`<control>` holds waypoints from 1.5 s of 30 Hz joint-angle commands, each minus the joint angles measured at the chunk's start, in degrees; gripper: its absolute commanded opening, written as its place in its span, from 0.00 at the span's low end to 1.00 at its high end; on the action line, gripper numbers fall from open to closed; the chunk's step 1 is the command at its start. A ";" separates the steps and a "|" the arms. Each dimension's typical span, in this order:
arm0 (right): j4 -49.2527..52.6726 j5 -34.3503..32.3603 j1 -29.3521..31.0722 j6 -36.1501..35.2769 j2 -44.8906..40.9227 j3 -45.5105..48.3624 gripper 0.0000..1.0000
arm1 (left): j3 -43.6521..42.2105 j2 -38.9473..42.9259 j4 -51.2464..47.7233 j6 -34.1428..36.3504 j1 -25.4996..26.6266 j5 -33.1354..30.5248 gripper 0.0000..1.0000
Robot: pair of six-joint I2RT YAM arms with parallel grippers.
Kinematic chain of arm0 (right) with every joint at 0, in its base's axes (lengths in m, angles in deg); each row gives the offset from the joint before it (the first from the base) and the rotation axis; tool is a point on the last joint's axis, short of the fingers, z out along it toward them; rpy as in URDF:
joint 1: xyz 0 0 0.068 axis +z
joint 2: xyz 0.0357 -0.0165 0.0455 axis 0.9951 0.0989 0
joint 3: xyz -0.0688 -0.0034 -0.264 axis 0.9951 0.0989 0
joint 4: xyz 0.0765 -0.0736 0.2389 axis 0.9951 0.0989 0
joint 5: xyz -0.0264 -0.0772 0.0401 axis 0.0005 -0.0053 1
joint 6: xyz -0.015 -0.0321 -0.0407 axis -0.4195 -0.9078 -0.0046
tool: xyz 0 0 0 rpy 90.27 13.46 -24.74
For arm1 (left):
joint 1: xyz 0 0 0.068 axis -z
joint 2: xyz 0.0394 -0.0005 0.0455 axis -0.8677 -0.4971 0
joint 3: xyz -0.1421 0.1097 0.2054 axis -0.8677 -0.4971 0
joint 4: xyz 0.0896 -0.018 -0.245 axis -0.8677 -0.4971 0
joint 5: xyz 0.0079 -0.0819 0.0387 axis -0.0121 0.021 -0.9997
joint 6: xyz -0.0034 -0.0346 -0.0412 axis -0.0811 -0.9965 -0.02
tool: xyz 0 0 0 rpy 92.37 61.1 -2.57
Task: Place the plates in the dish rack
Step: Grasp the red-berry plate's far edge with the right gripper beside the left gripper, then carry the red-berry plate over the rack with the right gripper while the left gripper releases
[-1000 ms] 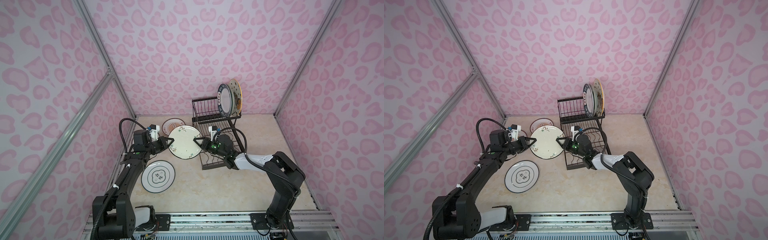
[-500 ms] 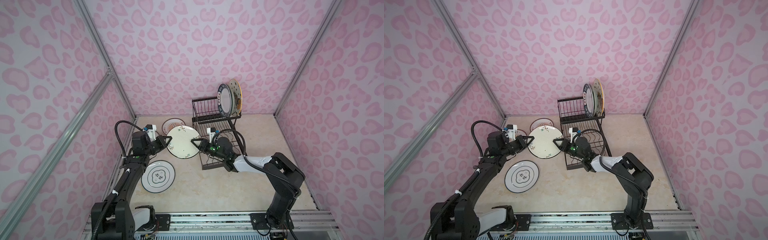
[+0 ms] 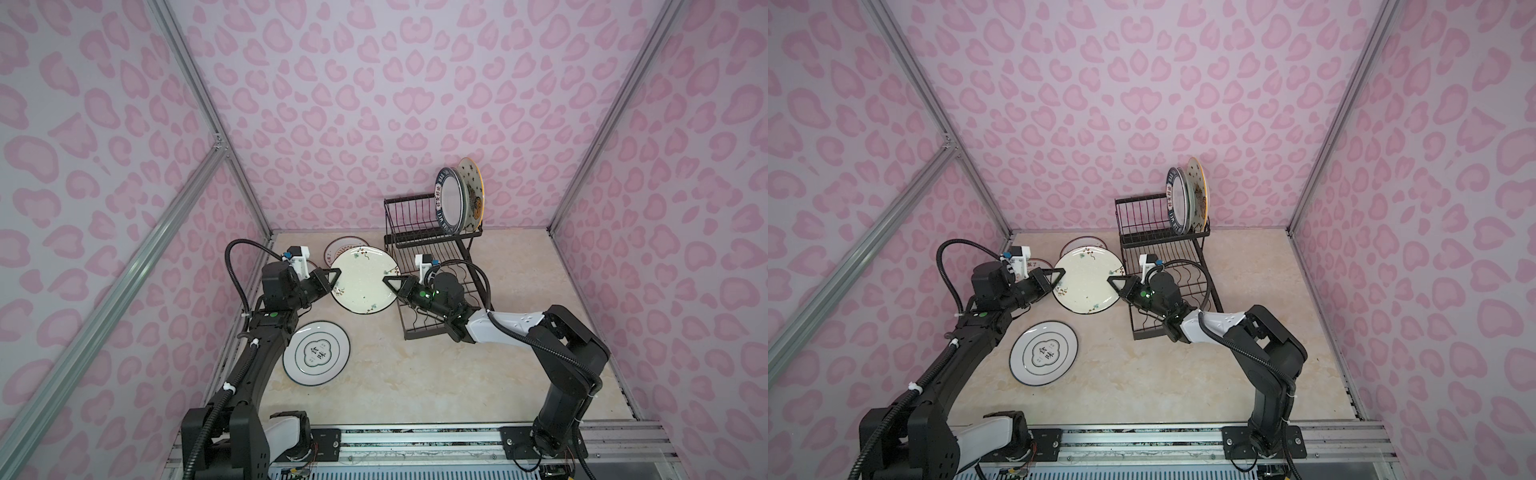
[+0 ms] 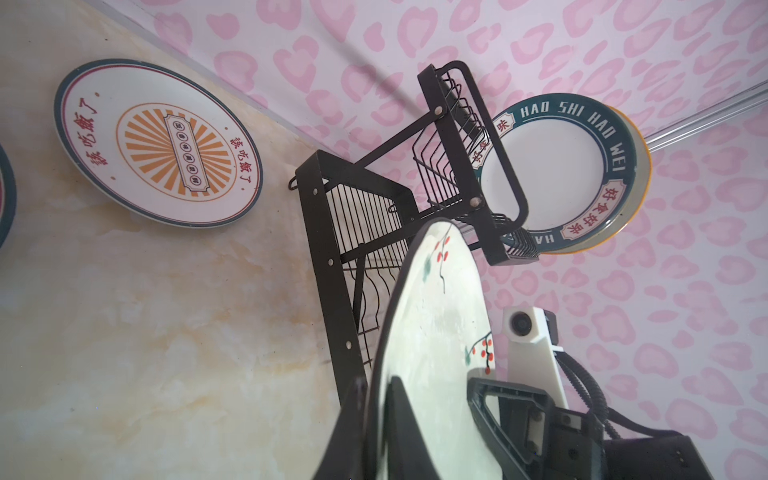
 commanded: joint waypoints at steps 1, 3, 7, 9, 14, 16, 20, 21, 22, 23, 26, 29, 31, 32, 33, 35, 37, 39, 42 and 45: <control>-5.97 5.23 0.59 -6.48 -0.99 -0.95 0.00 | 1.19 0.24 -3.11 1.62 0.11 -0.15 0.03; -5.26 5.07 0.33 -7.25 -1.59 -0.92 0.00 | 1.78 0.61 -4.58 2.56 0.12 -0.19 0.05; -3.05 4.86 -0.18 -9.13 -3.16 -0.84 0.00 | 2.88 1.72 -8.74 5.13 0.12 -2.71 0.20; -1.28 4.69 -0.56 -10.28 -4.25 -0.76 0.00 | 2.76 2.60 -9.98 5.72 0.03 -4.23 0.32; 2.78 4.46 -1.52 -13.57 -7.13 -0.75 0.00 | 2.77 3.94 -11.15 6.25 -0.52 -5.33 0.47; 4.74 4.34 -1.78 -15.19 -8.31 -1.04 0.00 | 2.78 4.52 -11.50 6.35 -0.94 -5.65 0.47; 6.16 4.86 -3.29 -16.57 -10.43 -0.93 0.00 | 2.58 5.77 -12.28 6.59 -2.15 -6.49 0.48; 6.55 5.05 -3.73 -16.91 -11.05 -1.05 0.00 | 2.55 6.17 -12.72 6.69 -2.46 -6.87 0.48; 7.07 5.20 -4.06 -17.36 -11.56 -1.16 0.00 | 2.54 6.50 -13.05 6.79 -2.70 -7.34 0.48; 8.05 5.36 -4.33 -18.20 -12.19 -1.41 0.00 | 2.45 6.87 -13.26 6.88 -2.94 -7.76 0.48; 12.96 5.33 -5.07 -22.24 -14.29 -3.29 0.00 | 2.37 7.18 -13.36 6.97 -3.32 -7.62 0.48; 17.44 6.01 -6.12 -26.18 -15.85 -5.84 0.00 | 2.15 7.20 -13.04 6.84 -3.40 -7.56 0.48; 19.96 6.65 -7.04 -28.35 -16.56 -7.88 0.00 | 1.88 7.62 -12.92 6.86 -3.45 -8.36 0.48; 21.52 6.82 -7.56 -29.61 -16.91 -9.13 0.00 | 1.92 7.78 -12.96 6.88 -3.47 -8.54 0.48; 23.04 6.91 -8.04 -30.79 -17.20 -10.28 0.00 | 1.96 7.90 -13.03 6.96 -3.41 -8.50 0.48; 25.82 7.33 -9.38 -33.26 -17.49 -13.17 0.00 | 1.98 8.08 -13.10 7.06 -3.44 -8.24 0.48; 29.60 7.01 -11.00 -36.29 -17.55 -16.59 0.00 | 1.98 8.42 -13.27 7.22 -3.42 -8.21 0.48; 37.15 4.46 -12.52 -42.19 -17.04 -22.16 0.00 | 1.93 8.67 -13.36 7.23 -3.46 -8.08 0.48; 42.26 1.77 -14.59 -47.35 -15.90 -28.08 0.00 | 1.70 8.70 -13.54 7.32 -3.45 -7.63 0.48; 45.35 -0.27 -16.01 -50.25 -14.29 -33.78 0.00 | 1.36 9.12 -13.62 7.10 -3.43 -7.43 0.48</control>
